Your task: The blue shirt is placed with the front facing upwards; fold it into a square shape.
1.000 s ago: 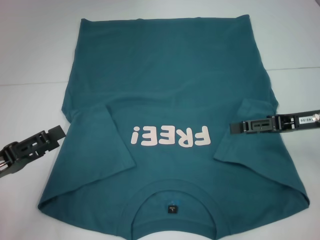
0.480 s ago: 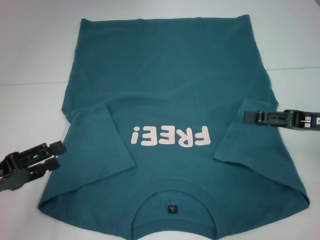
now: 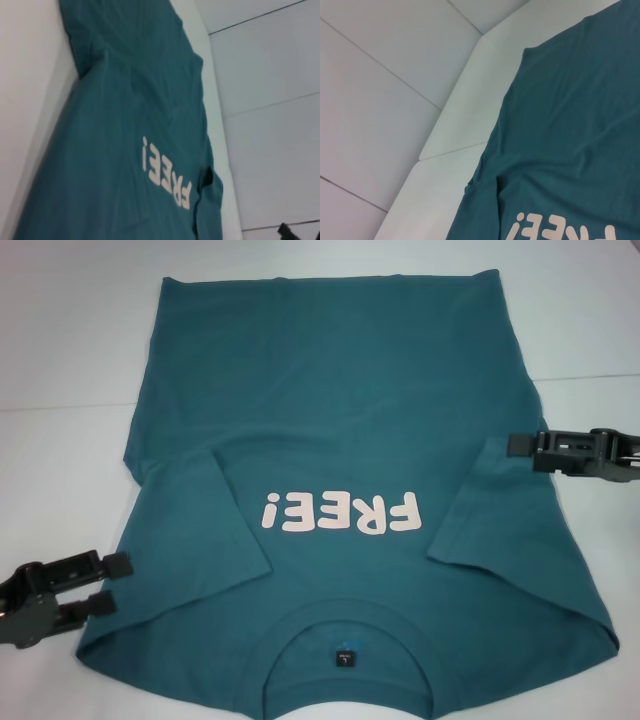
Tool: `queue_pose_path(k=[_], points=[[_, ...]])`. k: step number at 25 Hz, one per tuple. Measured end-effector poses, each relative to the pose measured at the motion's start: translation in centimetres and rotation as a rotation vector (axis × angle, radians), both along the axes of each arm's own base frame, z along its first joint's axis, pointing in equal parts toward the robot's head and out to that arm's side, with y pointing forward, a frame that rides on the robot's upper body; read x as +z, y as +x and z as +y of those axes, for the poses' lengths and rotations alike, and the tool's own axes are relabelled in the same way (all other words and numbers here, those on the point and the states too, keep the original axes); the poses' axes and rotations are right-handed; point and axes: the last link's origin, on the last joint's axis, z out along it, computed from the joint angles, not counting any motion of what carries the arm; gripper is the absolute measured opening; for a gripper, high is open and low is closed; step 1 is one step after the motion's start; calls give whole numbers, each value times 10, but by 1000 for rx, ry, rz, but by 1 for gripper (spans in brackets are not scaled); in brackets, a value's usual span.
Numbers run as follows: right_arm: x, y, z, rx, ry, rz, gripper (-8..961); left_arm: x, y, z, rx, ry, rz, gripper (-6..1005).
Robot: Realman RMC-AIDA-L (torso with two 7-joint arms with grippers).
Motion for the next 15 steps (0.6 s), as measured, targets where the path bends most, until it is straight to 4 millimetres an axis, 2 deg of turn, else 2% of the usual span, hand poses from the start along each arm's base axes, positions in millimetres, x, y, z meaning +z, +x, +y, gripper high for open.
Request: queue_pose_path(k=[15], points=[[-1,0,3,-14,-30,-34,944,11,-21,-6,104,-50,94,766]])
